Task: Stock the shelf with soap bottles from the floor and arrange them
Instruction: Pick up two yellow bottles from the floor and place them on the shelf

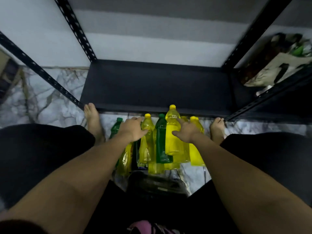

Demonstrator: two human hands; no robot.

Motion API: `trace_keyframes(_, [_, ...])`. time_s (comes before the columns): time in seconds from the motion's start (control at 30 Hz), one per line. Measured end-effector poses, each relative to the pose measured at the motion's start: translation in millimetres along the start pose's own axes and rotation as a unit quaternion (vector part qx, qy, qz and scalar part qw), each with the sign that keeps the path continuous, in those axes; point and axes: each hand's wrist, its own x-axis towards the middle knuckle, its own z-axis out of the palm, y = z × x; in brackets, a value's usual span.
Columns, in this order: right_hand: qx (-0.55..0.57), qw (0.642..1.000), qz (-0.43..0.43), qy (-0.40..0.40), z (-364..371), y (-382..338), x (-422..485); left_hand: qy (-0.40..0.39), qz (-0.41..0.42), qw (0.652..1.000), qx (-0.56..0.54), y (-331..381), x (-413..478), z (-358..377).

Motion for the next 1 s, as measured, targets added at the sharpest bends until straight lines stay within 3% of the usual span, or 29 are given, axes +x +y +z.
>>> trace_keyframes(0.37, [0.105,0.991,0.075,0.016,63,17,61,-0.093,-0.08,0.977,-0.175,-1,47,84])
trace_keyframes(0.5, [0.103,0.988,0.099,0.062,89,8,65,-0.03,-0.115,0.972,-0.204,8,56,109])
trace_keyframes(0.6, [0.074,0.987,0.115,0.083,101,2,65,-0.029,-0.133,0.961,-0.242,8,61,128])
trace_keyframes(1.0, [0.058,0.983,0.108,0.138,109,7,73,0.016,-0.161,0.965,-0.208,8,73,162])
